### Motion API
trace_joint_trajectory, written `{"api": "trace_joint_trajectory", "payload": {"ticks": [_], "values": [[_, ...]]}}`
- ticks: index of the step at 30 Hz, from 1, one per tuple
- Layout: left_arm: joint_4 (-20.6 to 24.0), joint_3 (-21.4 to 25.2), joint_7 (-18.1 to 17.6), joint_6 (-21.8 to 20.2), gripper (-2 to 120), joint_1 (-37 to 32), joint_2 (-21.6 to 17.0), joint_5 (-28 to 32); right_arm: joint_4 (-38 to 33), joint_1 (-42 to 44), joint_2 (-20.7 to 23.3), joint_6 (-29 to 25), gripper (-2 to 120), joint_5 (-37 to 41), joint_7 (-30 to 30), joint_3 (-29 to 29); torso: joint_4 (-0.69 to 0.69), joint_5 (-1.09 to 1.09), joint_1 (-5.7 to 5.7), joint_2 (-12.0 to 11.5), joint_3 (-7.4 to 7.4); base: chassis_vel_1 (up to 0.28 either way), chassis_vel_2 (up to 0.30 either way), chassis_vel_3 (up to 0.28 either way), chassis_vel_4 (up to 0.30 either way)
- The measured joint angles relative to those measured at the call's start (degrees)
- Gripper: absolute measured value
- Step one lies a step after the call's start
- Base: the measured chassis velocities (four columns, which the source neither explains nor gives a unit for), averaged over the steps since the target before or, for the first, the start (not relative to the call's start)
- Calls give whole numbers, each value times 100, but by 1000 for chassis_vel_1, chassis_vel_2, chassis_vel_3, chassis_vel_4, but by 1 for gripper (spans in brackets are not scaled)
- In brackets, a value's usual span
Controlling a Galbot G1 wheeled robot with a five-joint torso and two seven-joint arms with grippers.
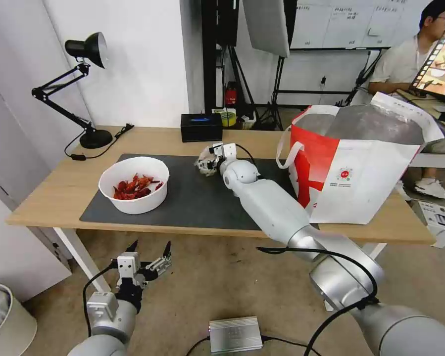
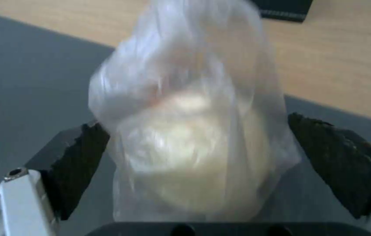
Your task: Pick up the trash from the table and place it into the takeout bag.
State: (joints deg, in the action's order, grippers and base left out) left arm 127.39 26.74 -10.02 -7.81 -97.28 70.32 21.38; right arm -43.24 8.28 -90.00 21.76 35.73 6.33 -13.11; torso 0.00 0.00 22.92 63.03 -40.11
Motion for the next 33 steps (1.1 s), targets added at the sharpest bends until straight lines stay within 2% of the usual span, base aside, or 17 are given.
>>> {"api": "trace_joint_trajectory", "payload": {"ticks": [10,12,13,15,17,21,22,25,26,29,30,33], "values": [[29,29,0,21,100,-25,5,7,-2,35,0,-8,99,-11,27,5,0,0,0,0,0,0,0,0,0],[35,30,0,22,100,-25,5,11,-42,54,12,-29,91,-6,75,10,0,0,0,0,0,0,0,0,0],[35,30,0,22,100,-25,5,11,-42,54,12,-29,91,-6,75,10,0,0,0,0,0,0,0,0,0],[44,34,-1,23,100,-36,5,12,-109,78,39,-37,81,14,106,15,0,0,0,0,0,0,0,0,0],[50,37,-2,23,100,-39,4,12,-139,86,53,-39,78,22,114,16,0,0,0,0,0,0,0,0,0],[83,51,-4,25,100,-49,-3,15,-368,142,165,-10,58,167,208,-1,0,0,0,0,0,0,0,0,0],[83,51,-4,25,100,-49,-3,15,-368,142,165,-10,58,167,208,-1,0,0,0,0,0,0,0,0,0],[103,54,-4,25,100,-54,-2,16,-569,195,234,65,44,243,302,-25,0,0,0,0,0,0,0,0,0],[103,54,-4,25,100,-54,-2,16,-569,195,234,65,44,243,302,-25,0,0,0,0,0,0,0,0,0],[132,65,-5,25,100,-74,1,16,-710,230,293,146,27,292,374,-55,0,1,0,0,0,0,0,0,0],[132,65,-5,25,100,-74,1,16,-710,230,293,146,27,292,374,-55,0,1,0,0,0,0,0,0,0],[157,85,-5,25,100,-99,4,17,-751,241,312,204,14,310,424,-65,0,1,0,0,0,0,0,0,0]]}}
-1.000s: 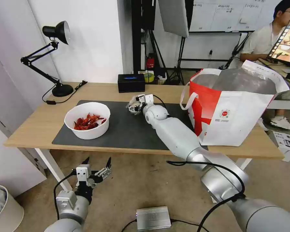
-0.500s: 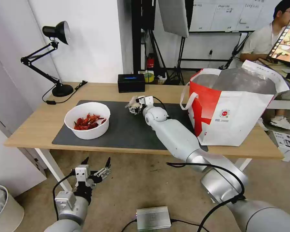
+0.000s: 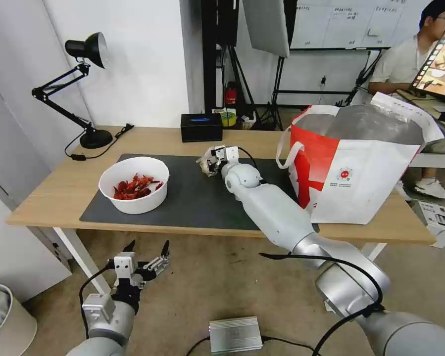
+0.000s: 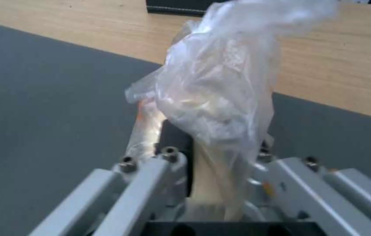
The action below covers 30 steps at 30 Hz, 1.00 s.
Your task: Pick up the trash from the table and place it into the takeout bag.
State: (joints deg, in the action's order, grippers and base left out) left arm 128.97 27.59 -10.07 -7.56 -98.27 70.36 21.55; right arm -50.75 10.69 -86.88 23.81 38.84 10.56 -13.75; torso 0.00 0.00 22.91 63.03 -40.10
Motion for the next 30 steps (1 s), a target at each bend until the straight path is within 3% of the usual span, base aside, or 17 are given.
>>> {"api": "trace_joint_trajectory", "payload": {"ticks": [4,18,25,30], "values": [[26,22,0,9,100,-42,10,0,-7,23,3,16,0,3,38,-5,0,0,0,0,0,0,0,0,0],[136,92,-1,39,100,-173,12,-15,-185,61,37,-102,0,26,170,-4,0,0,0,0,0,0,0,0,0],[165,101,-3,86,100,-200,3,-17,-672,60,242,-170,0,66,249,-17,1,0,0,0,0,0,0,0,0],[190,102,-5,90,100,-206,-9,-18,-1450,228,665,-91,0,106,496,-42,0,0,0,0,0,0,0,0,0]]}}
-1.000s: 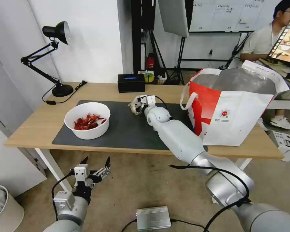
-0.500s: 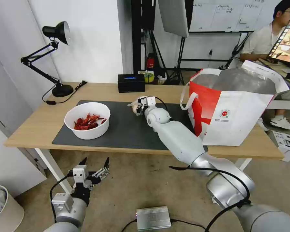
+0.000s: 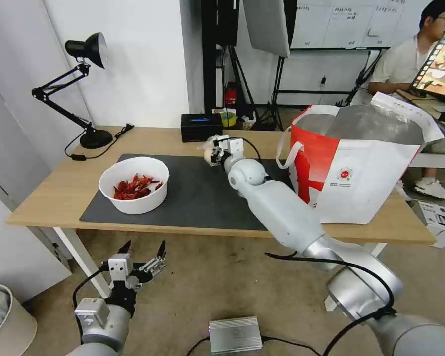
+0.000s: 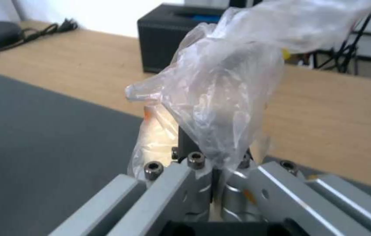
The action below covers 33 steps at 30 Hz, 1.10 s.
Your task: Pick up the trash from the table and place it into the takeout bag.
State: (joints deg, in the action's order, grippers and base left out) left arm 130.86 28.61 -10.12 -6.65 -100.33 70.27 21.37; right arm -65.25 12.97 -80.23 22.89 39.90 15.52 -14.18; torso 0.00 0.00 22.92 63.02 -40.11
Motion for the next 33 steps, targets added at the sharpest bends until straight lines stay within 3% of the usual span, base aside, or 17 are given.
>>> {"api": "trace_joint_trajectory", "payload": {"ticks": [12,33], "values": [[-71,-31,-5,2,100,57,-48,27,-2396,810,997,678,0,157,936,137,-1,1,0,0,0,0,0,0,0],[-283,-47,-18,-31,100,257,-40,133,-4440,1105,1752,1470,0,117,1807,744,0,0,0,0,0,0,0,0,0]]}}
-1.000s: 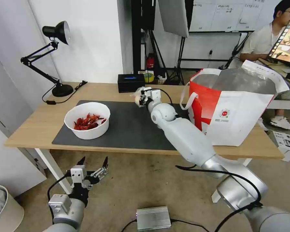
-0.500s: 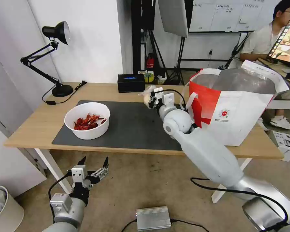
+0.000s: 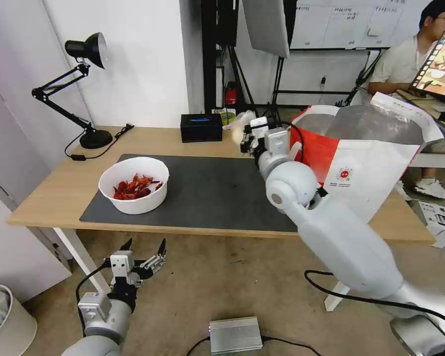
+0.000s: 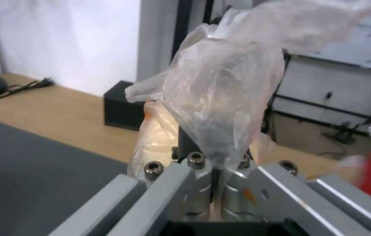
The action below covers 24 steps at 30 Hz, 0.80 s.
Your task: Pick up the trash from the table and place it into the takeout bag.
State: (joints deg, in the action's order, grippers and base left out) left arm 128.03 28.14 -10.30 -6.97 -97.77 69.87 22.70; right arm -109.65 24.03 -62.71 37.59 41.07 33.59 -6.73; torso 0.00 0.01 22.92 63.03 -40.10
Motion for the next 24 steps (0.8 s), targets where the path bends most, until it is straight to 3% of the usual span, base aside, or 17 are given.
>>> {"api": "trace_joint_trajectory", "payload": {"ticks": [6,9,12,17,24], "values": [[1,-33,-2,-2,100,-12,51,-52,-352,203,376,-76,0,-246,53,388,0,0,0,0,0,0,0,0,0],[2,-54,-2,-4,100,-12,59,-74,-380,331,530,-394,0,-518,-78,583,-1,0,0,0,0,0,0,0,0],[2,-90,-2,-6,100,-31,78,-118,-322,615,713,-1067,0,-972,-290,856,-2,1,0,0,0,0,0,0,0],[3,-119,-2,-9,100,-44,85,-136,-208,840,802,-1517,0,-1489,-285,1081,0,1,0,-1,-1,0,0,0,0],[16,-150,3,-11,100,-66,79,-163,-229,1082,943,-1534,0,-1536,-120,1377,-1,1,0,-1,-1,0,0,0,0]]}}
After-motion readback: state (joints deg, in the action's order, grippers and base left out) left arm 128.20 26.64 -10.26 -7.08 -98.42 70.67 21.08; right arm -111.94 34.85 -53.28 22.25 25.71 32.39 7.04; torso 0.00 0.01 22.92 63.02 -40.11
